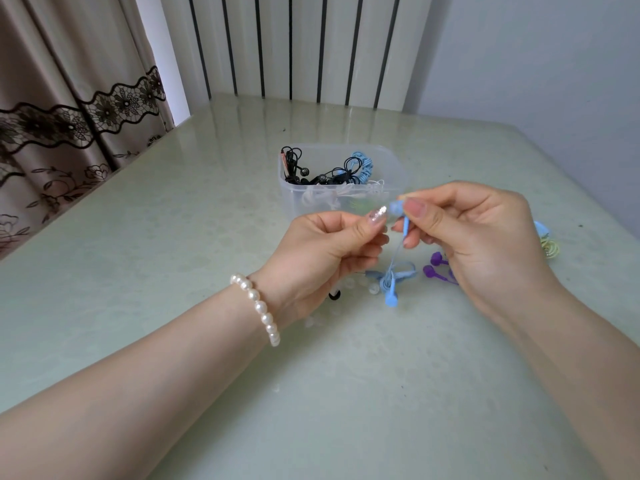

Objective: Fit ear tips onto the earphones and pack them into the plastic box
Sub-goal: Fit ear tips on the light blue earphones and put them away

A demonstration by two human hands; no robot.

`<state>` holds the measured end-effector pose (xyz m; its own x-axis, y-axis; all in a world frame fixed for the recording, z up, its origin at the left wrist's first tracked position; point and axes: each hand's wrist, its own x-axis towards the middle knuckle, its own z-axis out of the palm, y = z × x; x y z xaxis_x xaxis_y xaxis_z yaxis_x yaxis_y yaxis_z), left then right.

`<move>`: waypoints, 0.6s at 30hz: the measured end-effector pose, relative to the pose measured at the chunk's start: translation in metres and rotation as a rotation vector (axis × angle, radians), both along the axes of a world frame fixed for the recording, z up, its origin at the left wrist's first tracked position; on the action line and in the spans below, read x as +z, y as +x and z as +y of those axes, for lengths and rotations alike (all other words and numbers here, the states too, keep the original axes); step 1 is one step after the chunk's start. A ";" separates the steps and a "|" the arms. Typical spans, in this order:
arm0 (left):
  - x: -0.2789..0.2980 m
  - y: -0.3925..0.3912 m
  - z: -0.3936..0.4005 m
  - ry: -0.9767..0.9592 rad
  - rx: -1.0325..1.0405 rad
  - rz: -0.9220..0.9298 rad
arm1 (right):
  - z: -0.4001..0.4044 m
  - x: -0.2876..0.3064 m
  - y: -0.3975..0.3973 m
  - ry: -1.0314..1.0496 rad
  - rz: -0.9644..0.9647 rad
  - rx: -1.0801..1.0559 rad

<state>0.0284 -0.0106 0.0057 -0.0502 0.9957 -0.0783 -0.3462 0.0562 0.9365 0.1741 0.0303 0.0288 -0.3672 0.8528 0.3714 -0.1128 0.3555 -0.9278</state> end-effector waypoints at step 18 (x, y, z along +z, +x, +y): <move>-0.004 0.024 -0.009 0.255 -0.041 0.410 | -0.006 0.024 0.008 -0.086 0.164 -0.046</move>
<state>0.0520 -0.0193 0.0017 0.0140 0.9824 0.1864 0.0521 -0.1869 0.9810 0.1826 0.0239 0.0529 -0.2676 0.8984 0.3483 -0.2503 0.2843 -0.9255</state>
